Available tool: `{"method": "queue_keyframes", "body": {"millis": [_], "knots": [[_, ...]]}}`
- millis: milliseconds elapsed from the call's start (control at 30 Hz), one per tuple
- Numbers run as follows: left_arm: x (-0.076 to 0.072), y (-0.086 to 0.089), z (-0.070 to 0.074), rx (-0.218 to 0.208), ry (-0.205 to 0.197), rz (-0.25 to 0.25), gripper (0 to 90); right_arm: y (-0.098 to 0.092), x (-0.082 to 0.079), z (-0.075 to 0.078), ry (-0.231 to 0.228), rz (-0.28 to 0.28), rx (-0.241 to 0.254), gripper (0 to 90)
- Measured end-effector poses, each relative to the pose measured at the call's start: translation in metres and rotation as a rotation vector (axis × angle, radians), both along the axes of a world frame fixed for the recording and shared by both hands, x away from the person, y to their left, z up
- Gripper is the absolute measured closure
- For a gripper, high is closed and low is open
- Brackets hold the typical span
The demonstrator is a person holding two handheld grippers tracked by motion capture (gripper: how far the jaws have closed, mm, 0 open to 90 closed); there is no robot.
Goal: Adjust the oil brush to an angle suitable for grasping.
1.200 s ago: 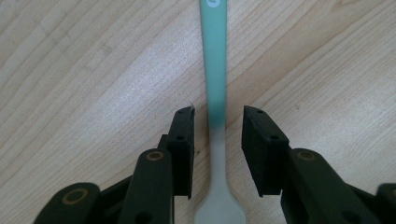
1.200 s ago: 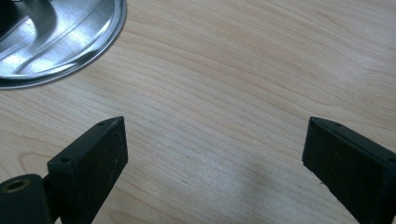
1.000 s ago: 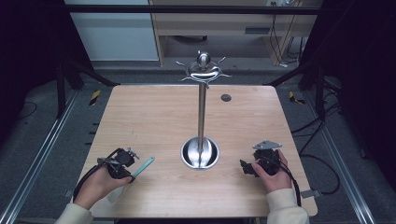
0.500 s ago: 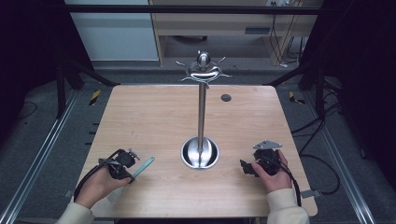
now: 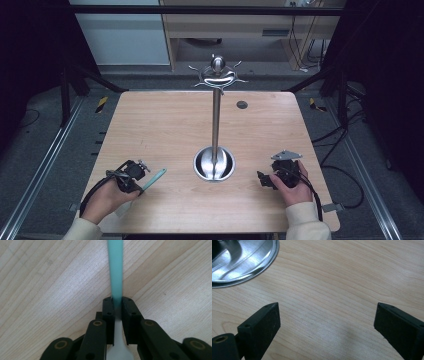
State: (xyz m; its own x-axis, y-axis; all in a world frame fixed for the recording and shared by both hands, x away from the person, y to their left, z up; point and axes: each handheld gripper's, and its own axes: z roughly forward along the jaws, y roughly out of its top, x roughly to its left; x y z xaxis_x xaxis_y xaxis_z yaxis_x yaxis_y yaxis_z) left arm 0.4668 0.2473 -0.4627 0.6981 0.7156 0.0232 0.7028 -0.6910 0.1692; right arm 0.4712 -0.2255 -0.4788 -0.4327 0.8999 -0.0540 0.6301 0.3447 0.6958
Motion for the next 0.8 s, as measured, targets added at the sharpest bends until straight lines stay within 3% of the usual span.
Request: {"method": "queue_keyframes", "body": {"millis": [233,800], "knots": [[-0.001,0.0,0.003,-0.019,-0.035,-0.001,81.7,0.0,0.0,0.0,-0.001,0.003,-0.001,7.4],[-0.006,0.001,0.027,-0.066,-0.126,-0.016,81.8,0.0,0.0,0.0,-0.001,0.003,-0.002,7.5]]}}
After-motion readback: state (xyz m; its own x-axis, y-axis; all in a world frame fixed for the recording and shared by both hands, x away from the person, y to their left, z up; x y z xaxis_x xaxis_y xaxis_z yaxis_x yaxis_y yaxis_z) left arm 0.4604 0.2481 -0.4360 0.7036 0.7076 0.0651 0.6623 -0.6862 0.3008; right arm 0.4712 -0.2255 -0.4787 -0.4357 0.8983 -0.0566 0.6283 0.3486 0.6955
